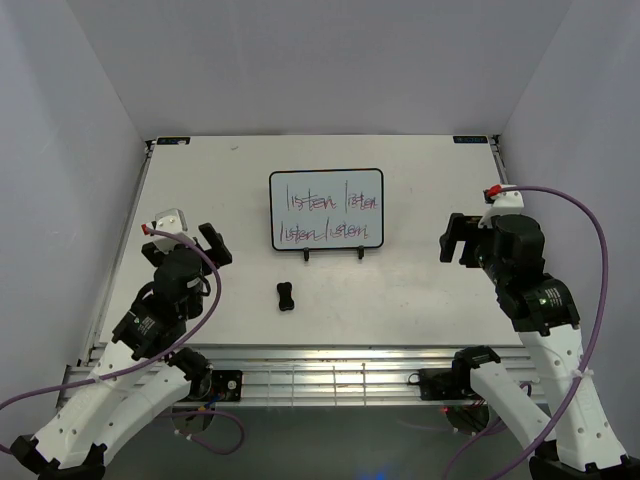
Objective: Erase the whiteboard
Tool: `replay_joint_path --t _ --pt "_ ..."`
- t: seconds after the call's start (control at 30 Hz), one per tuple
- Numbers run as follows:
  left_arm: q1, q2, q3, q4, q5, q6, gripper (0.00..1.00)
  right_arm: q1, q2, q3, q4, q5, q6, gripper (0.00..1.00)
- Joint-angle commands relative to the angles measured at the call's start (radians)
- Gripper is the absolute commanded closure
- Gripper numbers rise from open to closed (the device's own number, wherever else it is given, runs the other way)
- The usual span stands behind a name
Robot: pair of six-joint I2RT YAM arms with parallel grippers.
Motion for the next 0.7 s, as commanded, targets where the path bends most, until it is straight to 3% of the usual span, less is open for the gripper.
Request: replay_joint_path --t 0.0,0.33,0.43,0.47,0.57,0.67 --pt "0.013 0.001 0.010 -0.006 0.005 -0.005 0.02 0.003 -0.012 0.046 0.011 0.036 0.005 0.10" --pt "0.031 0.146 0.077 -0.011 0.118 0.024 0.02 0.003 -0.021 -0.010 0.051 0.092 0.076 0.10" --pt "0.031 0.220 0.111 0.074 0.314 0.100 0.02 0.003 -0.072 -0.068 0.121 0.057 0.083 0.10" --pt "0.031 0.254 0.137 0.101 0.444 0.119 0.02 0.003 -0.093 -0.082 0.143 0.042 0.065 0.10" --pt "0.031 0.474 0.237 0.116 0.555 0.127 0.02 0.003 -0.156 -0.114 0.197 -0.071 0.041 0.10" --pt "0.089 0.597 0.344 0.151 0.742 0.105 0.02 0.003 -0.167 -0.124 0.197 -0.150 0.034 0.10"
